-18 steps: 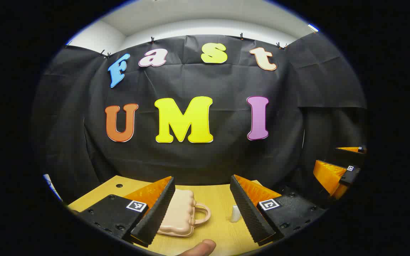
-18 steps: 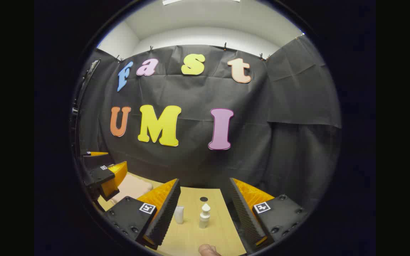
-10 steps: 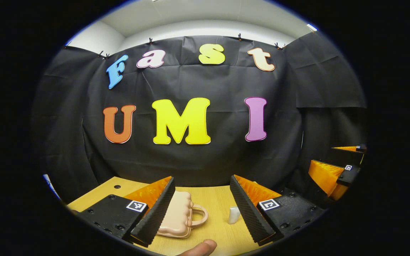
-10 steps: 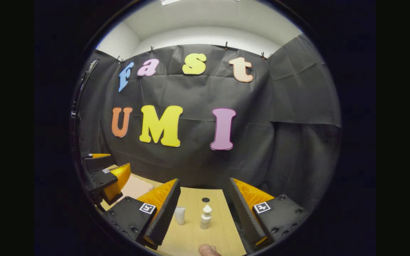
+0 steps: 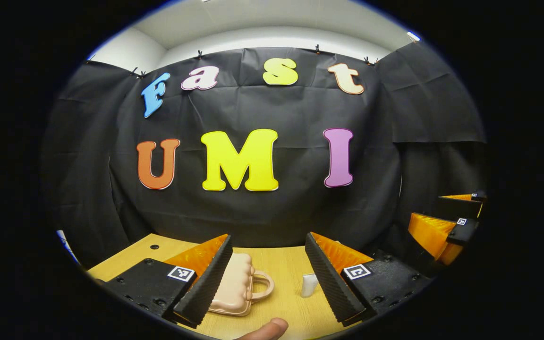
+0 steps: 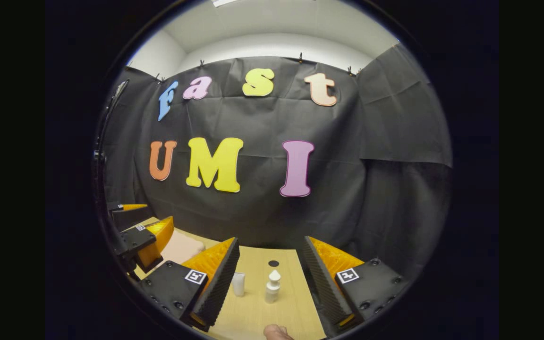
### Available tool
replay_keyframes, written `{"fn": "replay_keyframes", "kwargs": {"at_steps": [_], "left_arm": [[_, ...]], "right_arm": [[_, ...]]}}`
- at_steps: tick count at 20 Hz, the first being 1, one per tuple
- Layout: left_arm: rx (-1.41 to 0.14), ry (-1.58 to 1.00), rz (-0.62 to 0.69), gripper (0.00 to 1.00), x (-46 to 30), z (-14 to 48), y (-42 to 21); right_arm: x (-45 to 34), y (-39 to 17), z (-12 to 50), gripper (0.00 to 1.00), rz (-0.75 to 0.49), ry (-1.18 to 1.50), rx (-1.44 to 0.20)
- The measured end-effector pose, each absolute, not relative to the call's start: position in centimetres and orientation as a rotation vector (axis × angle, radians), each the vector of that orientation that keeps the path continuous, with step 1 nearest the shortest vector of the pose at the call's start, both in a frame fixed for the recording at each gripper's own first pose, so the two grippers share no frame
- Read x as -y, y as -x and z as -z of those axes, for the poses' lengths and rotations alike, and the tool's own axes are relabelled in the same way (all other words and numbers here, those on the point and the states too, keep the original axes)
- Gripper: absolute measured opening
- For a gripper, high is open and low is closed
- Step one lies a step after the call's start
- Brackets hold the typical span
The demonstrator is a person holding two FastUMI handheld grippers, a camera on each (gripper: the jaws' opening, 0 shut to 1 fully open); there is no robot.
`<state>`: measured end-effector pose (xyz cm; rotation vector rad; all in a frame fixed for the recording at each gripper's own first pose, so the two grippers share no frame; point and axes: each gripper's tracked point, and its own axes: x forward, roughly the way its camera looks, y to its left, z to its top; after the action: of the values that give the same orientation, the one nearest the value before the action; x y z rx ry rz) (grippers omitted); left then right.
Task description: First open the suitcase, pack the skin care products into it, and then close the suitcase.
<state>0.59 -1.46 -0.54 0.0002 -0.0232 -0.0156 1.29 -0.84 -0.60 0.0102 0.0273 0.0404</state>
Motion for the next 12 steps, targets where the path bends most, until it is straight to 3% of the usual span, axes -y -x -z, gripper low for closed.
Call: {"fn": "replay_keyframes", "kwargs": {"at_steps": [8,9,10,12], "left_arm": [[-0.004,-0.314,-0.012,0.99,-1.3,8.0,-4.0],[-0.012,-0.374,-0.011,0.94,-1.7,9.1,-4.7],[-0.019,-0.443,-0.014,0.99,-1.9,10.2,-5.3],[-0.032,-0.58,-0.015,0.99,-2.1,12.4,-6.4]], "right_arm": [[5.2,-2.3,3.3,0.81,0.048,0.015,-0.091],[5.7,-2.4,4.0,0.81,0.06,0.014,-0.106],[6.2,-2.5,4.5,0.81,0.07,0.017,-0.116],[7.3,-2.4,5.5,0.81,0.094,0.028,-0.131]]}}
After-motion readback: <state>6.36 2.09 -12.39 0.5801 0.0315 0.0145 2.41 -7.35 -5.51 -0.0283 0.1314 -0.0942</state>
